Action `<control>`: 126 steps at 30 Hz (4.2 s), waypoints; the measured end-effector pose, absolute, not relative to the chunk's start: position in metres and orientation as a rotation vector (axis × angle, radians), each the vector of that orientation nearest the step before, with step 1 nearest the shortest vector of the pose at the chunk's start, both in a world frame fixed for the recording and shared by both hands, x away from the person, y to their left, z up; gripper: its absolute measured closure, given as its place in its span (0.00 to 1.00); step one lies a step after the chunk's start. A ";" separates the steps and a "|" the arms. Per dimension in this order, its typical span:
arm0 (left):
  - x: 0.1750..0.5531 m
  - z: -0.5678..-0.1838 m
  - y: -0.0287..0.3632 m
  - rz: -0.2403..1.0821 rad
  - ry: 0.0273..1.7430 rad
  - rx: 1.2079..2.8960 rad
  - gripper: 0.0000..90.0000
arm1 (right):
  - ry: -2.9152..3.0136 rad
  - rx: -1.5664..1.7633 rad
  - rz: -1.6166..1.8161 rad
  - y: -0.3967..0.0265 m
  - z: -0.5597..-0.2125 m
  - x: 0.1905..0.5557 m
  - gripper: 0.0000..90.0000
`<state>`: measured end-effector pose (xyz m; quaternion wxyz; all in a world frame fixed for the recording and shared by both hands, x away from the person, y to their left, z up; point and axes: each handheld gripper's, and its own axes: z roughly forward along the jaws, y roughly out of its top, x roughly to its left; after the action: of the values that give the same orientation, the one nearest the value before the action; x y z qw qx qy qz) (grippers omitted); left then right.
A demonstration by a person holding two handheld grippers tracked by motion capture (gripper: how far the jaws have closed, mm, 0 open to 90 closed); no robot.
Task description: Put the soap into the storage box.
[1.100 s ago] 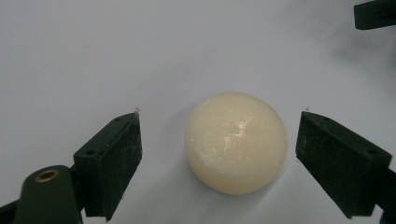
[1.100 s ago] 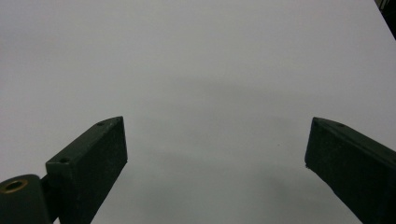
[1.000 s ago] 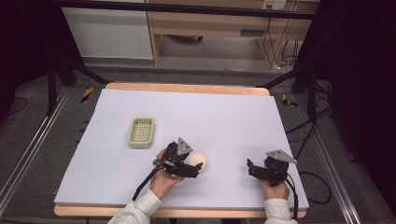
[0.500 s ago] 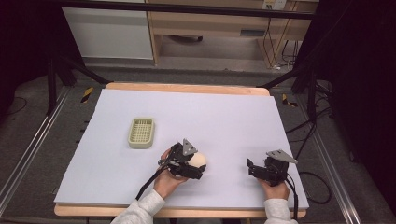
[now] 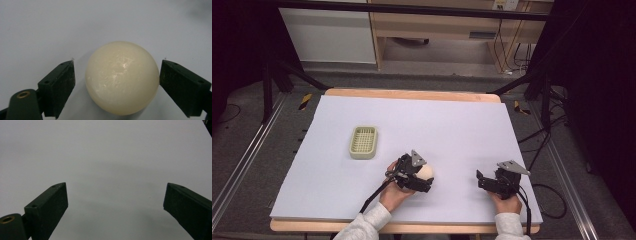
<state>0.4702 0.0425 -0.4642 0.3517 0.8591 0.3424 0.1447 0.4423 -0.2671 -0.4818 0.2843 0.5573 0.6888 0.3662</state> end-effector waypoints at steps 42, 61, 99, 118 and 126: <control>0.472 -0.474 0.037 0.336 0.907 2.244 0.27 | 1.837 1.486 0.974 -0.266 -0.481 0.442 0.07; 0.471 -0.445 0.064 0.358 0.916 2.210 0.27 | 1.827 1.483 0.975 -0.266 -0.481 0.442 0.07; 0.479 -0.416 0.126 0.422 0.981 2.172 0.27 | 1.825 1.477 0.970 -0.265 -0.481 0.442 0.07; 0.491 -0.415 0.167 0.446 1.097 2.112 0.27 | 1.829 1.477 0.970 -0.265 -0.481 0.442 0.07; 0.496 -0.413 0.178 0.459 1.136 2.091 0.27 | 1.828 1.478 0.971 -0.265 -0.481 0.442 0.07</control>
<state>0.4956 0.1778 -0.4127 0.3514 0.8078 0.4387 0.1774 0.4415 -0.2649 -0.4812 0.2946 0.5552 0.6869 0.3649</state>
